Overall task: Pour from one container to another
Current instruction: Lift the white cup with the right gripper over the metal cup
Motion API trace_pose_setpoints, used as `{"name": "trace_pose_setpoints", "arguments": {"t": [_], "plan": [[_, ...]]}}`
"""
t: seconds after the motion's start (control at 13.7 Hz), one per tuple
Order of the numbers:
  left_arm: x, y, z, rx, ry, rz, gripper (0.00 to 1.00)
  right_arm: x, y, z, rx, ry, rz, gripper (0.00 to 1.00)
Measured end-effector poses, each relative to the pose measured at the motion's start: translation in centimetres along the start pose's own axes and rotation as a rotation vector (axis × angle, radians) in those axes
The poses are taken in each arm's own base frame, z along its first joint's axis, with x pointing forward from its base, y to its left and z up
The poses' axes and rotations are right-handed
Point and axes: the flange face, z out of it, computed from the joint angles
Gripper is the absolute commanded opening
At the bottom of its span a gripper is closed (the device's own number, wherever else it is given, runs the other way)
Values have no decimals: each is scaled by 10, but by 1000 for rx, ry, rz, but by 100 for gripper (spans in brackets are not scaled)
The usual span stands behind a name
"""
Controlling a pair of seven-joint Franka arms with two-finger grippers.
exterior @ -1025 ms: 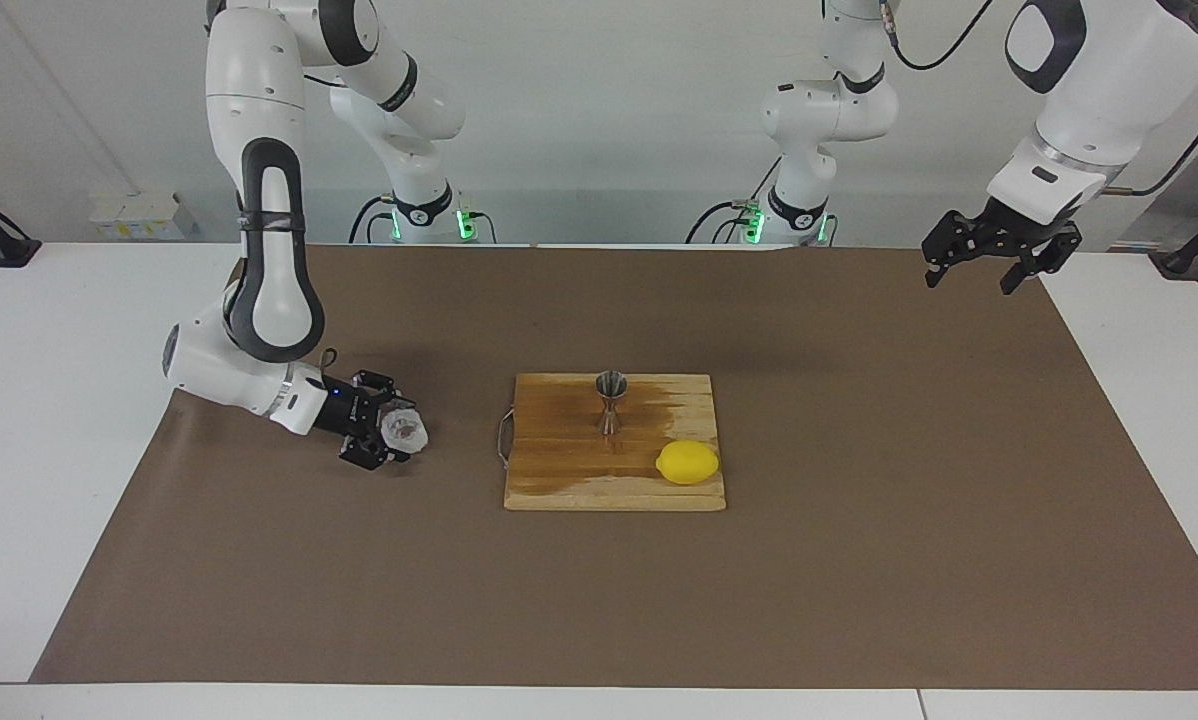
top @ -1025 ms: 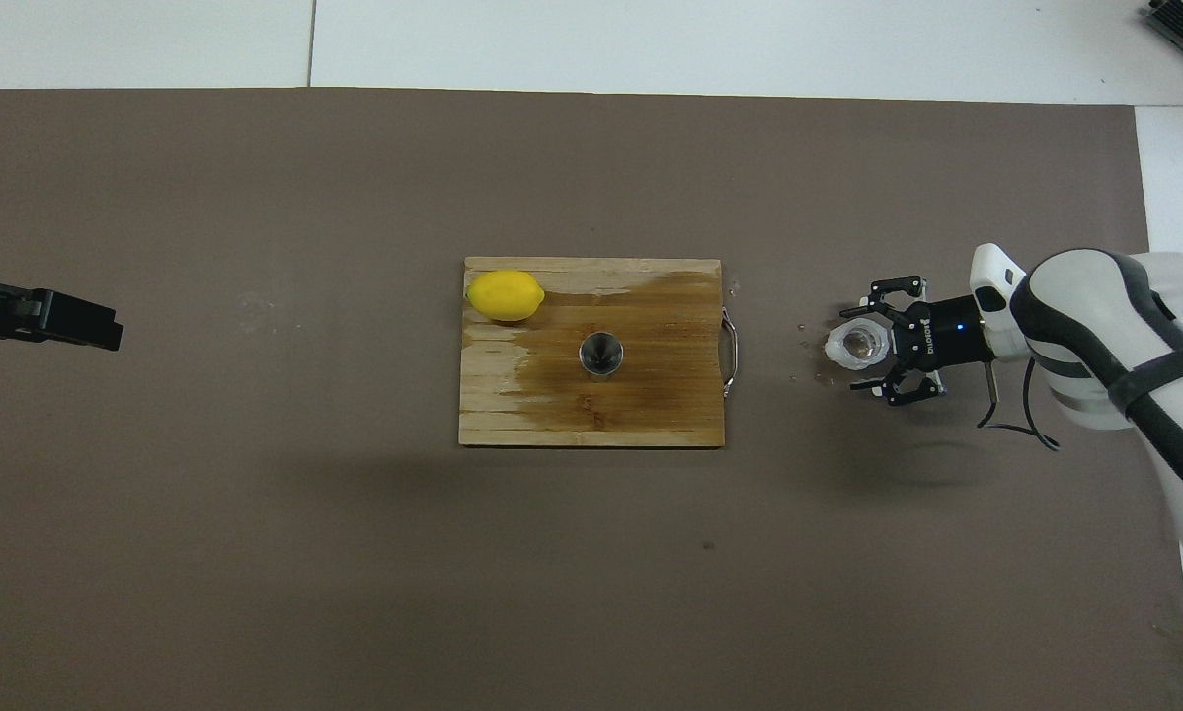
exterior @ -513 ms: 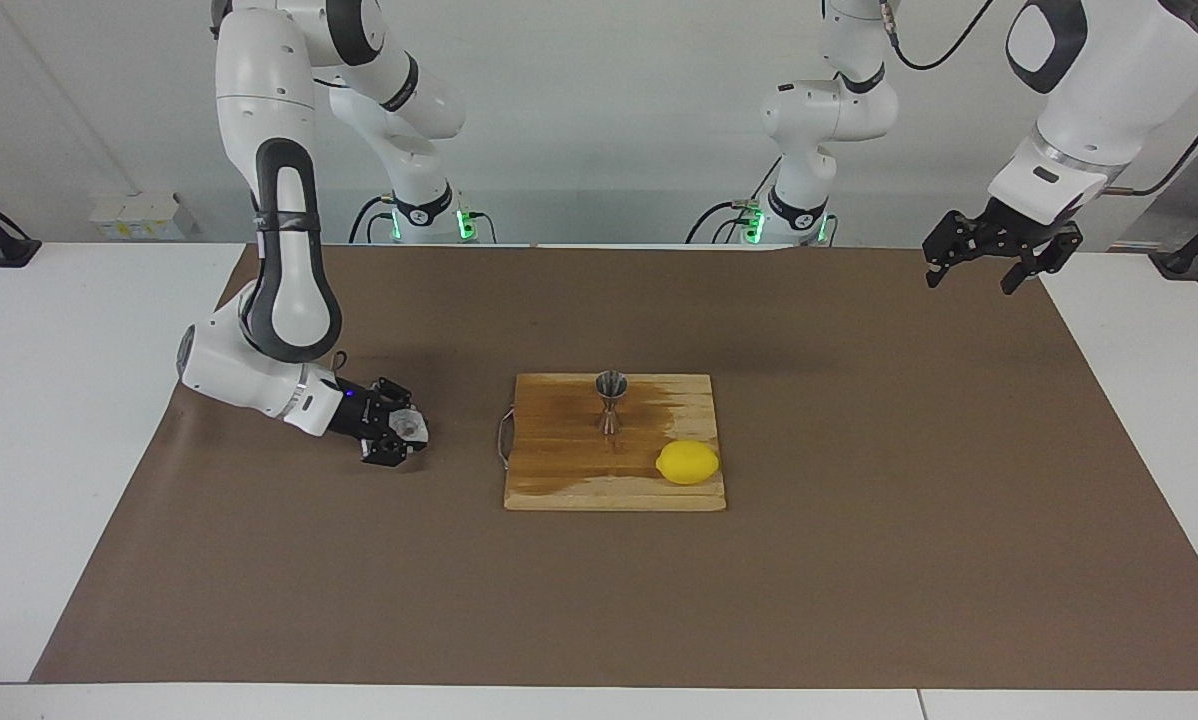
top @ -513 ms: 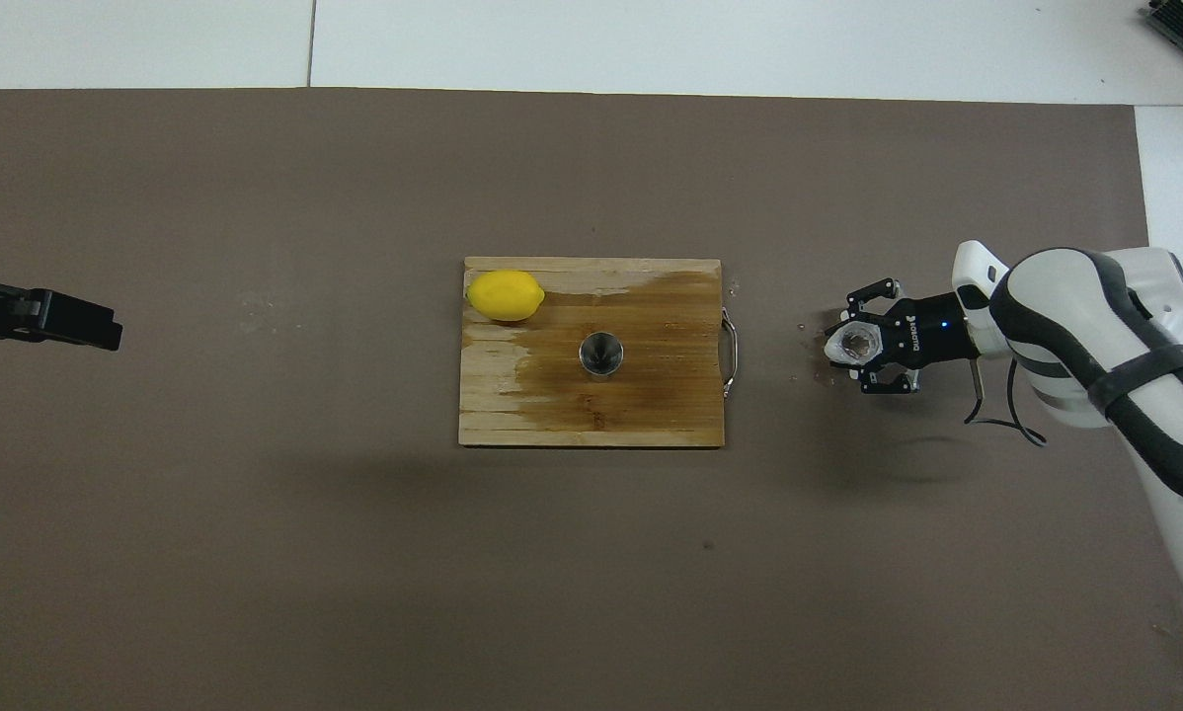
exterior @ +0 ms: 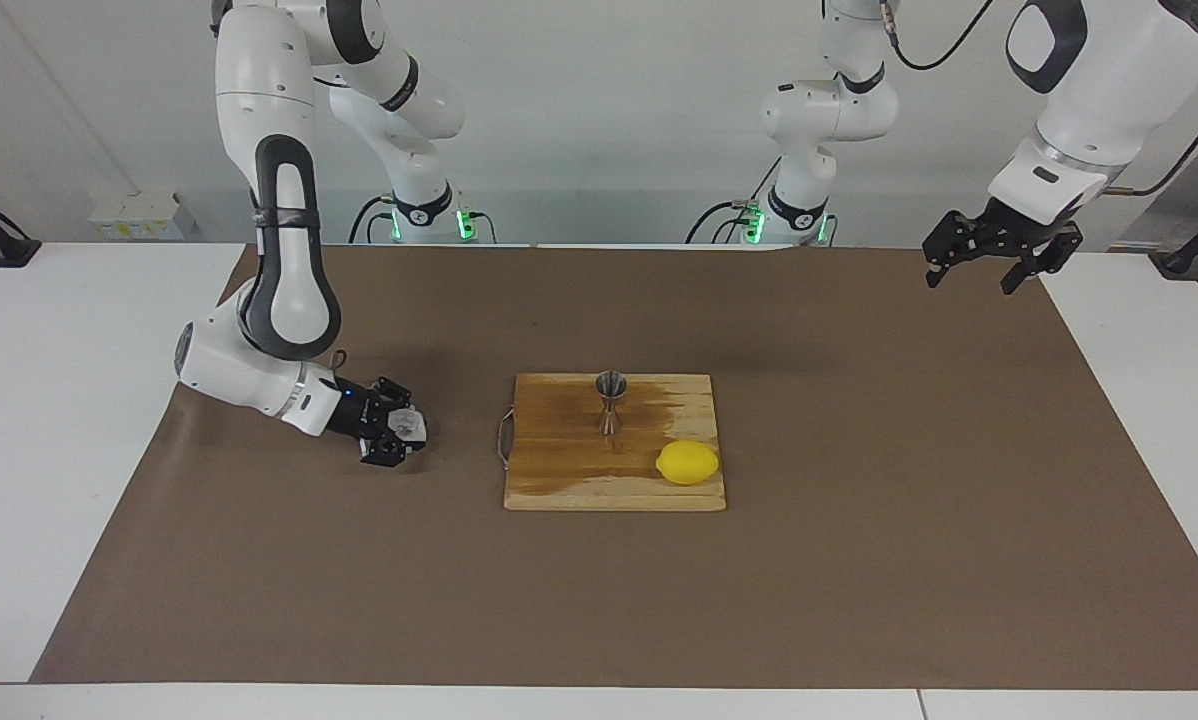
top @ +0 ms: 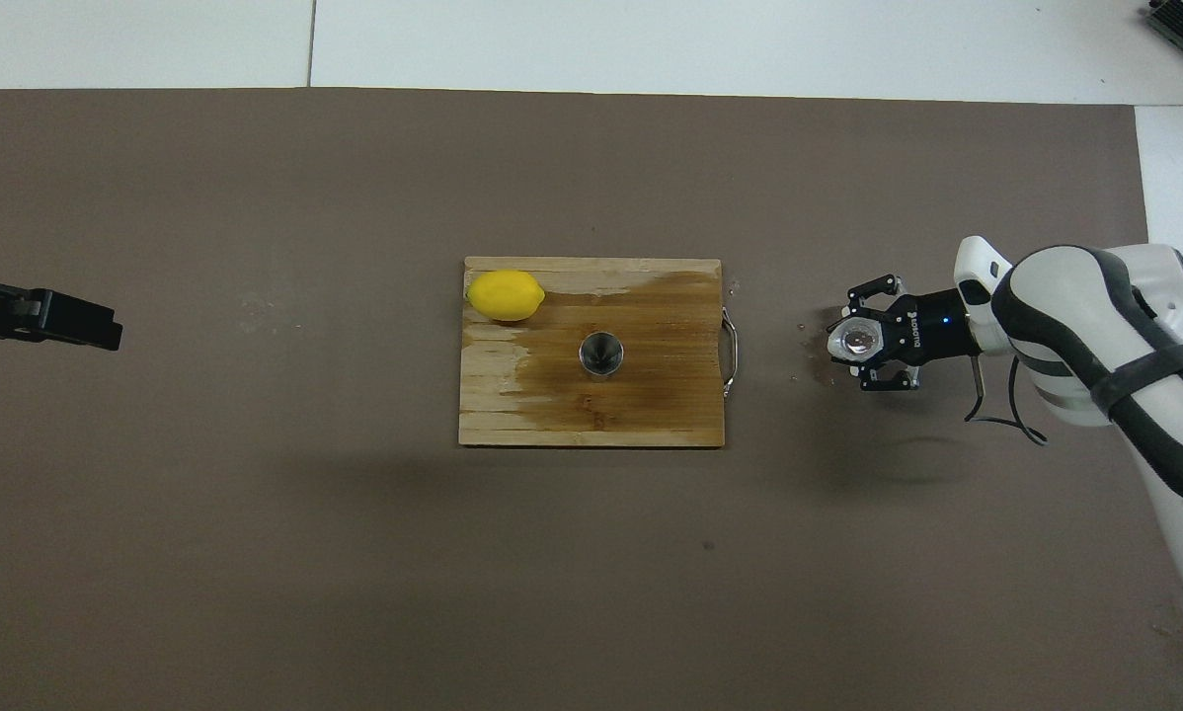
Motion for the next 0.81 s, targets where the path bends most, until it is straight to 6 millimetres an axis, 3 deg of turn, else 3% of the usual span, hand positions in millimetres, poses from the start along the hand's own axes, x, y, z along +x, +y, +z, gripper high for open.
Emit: {"name": "trace_pose_setpoints", "arguments": {"t": [0.15,0.44,0.81], "plan": [[0,0,0,0,0,0,100,21,6,-1,-3,-4,34,0],[0,0,0,0,0,0,100,83,15,-5,-29,20,101,0],[0,0,0,0,0,0,100,131,22,9,-78,197,142,0]]}}
